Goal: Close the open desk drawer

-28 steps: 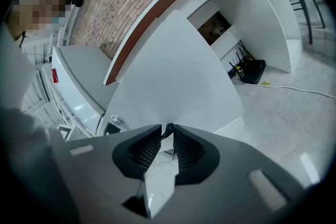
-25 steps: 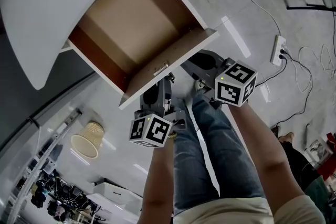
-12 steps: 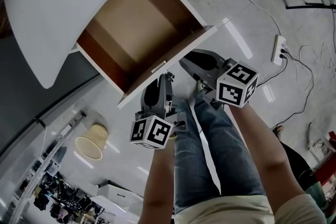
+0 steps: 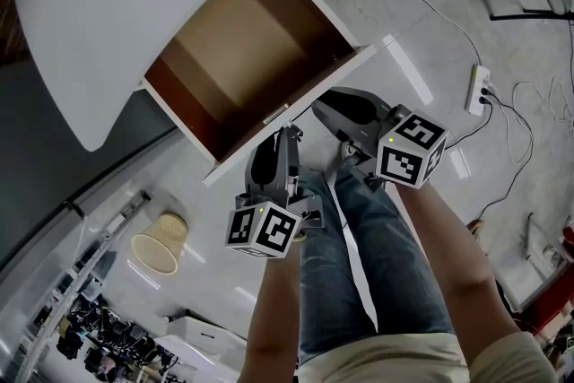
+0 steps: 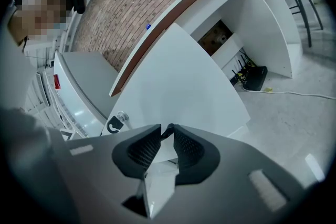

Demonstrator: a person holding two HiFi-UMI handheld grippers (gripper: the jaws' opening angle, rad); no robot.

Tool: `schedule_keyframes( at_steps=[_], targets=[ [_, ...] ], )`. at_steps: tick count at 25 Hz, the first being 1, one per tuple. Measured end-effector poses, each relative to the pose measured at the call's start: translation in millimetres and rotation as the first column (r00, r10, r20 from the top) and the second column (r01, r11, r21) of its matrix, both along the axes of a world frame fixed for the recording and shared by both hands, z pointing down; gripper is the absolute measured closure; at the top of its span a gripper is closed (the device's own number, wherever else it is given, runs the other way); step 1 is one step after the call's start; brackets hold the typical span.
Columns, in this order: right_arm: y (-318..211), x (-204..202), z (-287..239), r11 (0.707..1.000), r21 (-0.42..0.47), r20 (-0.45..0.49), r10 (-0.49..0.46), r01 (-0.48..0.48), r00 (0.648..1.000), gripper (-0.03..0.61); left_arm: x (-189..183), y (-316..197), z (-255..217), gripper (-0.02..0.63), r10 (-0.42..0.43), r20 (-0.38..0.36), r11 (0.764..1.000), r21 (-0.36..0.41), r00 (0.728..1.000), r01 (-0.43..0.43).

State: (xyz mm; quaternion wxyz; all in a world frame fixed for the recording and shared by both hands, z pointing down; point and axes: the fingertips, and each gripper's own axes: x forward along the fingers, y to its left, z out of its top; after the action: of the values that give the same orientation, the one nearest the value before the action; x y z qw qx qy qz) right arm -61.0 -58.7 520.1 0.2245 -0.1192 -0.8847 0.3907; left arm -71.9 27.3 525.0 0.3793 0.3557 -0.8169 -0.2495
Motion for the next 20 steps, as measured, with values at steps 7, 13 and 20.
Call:
schedule_keyframes(
  at_steps=[7,13,20],
  targets=[
    [0.9,0.0,-0.1,1.0,-0.006,-0.001,0.005,-0.005,1.0,0.499,-0.1,1.4,0.4,0.451,0.005,0.004,1.0,-0.01,1.0,-0.004],
    [-1.4,-3.1,-2.1,1.0,-0.007,0.005,0.021,-0.021,1.0,0.499,-4.2,-1.0,-1.5,0.451,0.0,0.008,1.0,-0.007,1.0,0.0],
    [-6.4,-18.8,-1.5,1.0,0.009,0.01,0.027,-0.027,1.0,0.497,-17.8,-5.8,-1.0,0.451,0.001,0.012,1.0,-0.002,1.0,-0.001]
  ],
)
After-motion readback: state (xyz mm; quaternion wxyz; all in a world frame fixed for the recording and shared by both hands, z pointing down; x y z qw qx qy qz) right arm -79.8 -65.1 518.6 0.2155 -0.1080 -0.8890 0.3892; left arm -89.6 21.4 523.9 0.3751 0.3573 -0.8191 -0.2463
